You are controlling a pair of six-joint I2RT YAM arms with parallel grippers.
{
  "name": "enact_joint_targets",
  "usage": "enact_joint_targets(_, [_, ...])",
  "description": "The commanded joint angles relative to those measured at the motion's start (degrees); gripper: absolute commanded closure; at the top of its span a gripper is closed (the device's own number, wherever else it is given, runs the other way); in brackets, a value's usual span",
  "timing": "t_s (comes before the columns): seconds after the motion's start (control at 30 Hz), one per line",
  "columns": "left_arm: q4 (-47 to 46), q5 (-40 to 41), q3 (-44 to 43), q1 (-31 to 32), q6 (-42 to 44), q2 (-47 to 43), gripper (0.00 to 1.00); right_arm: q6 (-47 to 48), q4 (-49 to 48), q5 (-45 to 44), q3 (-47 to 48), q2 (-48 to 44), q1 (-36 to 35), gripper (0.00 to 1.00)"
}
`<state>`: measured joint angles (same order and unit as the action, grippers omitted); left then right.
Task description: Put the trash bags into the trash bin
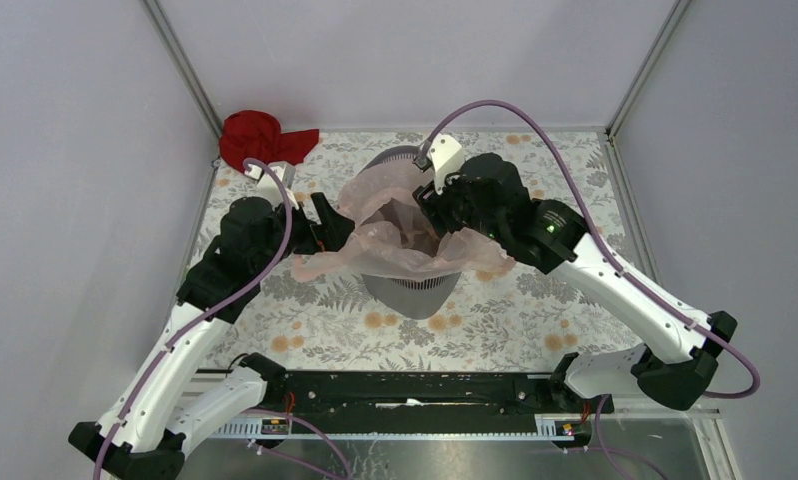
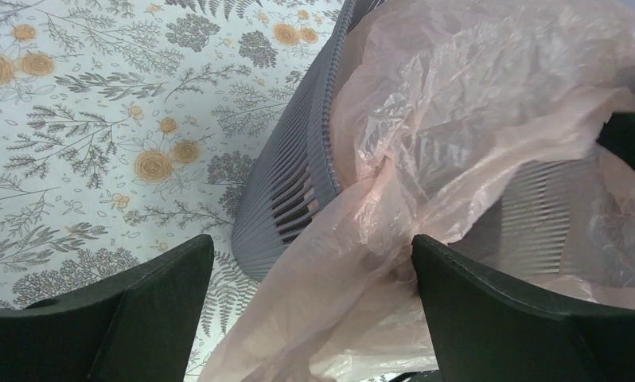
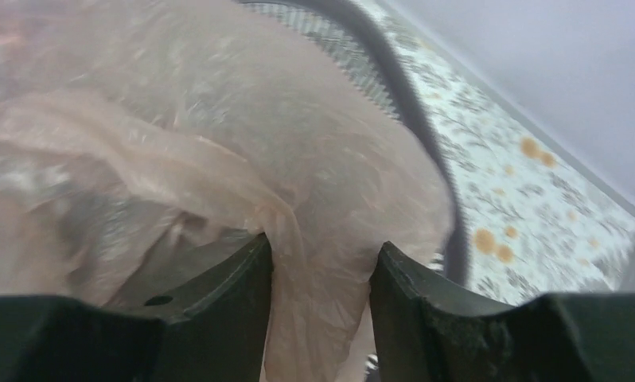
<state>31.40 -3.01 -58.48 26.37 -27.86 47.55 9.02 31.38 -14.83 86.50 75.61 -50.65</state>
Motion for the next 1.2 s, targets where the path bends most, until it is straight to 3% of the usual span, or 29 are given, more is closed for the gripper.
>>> enact_joint_targets(0.0, [1.28, 2.83, -5.01, -0.35, 3.86, -0.31, 0.03, -2.73, -4.82, -17.24, -0.65, -2.62, 0.12, 0.55])
enact_joint_targets(0.13, [4.32, 0.71, -9.02, -0.35, 8.04, -1.09, 0.01, -9.44, -2.99, -8.95, -1.79, -4.53, 4.76, 0.69])
enact_joint_targets(0.3, [9.07, -4.71, -12.79, -0.35, 11.20, -0.18, 0.01, -14.27, -1.23, 1.64, -1.95, -5.69, 9.44, 0.69])
enact_joint_targets(0.37, [10.76, -4.60, -13.10, -0.35, 11.65, 0.65, 0.01, -15.38, 0.09, 3.57, -1.14, -5.50, 11.09, 0.61])
enact_joint_targets(0.43, [11.44, -3.19, -12.63, -0.36, 11.42, 0.55, 0.01, -15.94, 1.74, 5.64, 0.04, -5.15, 12.01, 0.37])
enact_joint_targets(0.5, [10.99, -2.40, -12.00, -0.35, 10.97, -0.47, 0.01, -16.23, 3.57, 7.93, 1.10, -5.15, 12.06, 0.25])
enact_joint_targets(0.6, [9.91, -1.43, -11.64, -0.35, 10.50, -1.30, 0.06, -17.12, 5.84, 10.60, 0.68, -7.59, 12.07, 0.22])
enact_joint_targets(0.87, [12.24, 1.73, -13.53, -0.35, 10.54, -0.26, 0.31, -16.50, 10.87, 8.78, -5.00, -19.42, 12.06, 0.16])
enact_joint_targets(0.93, [11.83, 2.26, -13.56, -0.35, 10.41, 0.05, 0.35, -16.15, 11.12, 5.80, -6.27, -20.74, 12.07, 0.16])
enact_joint_targets(1.07, [11.47, 4.74, -15.31, -0.35, 9.77, 1.78, 0.48, -15.75, 7.81, 3.03, -7.50, -19.91, 12.07, 0.27])
enact_joint_targets(1.17, [11.49, 5.07, -16.88, -0.35, 10.00, 2.60, 0.57, -15.73, 7.91, 2.18, -6.25, -17.42, 12.07, 0.42])
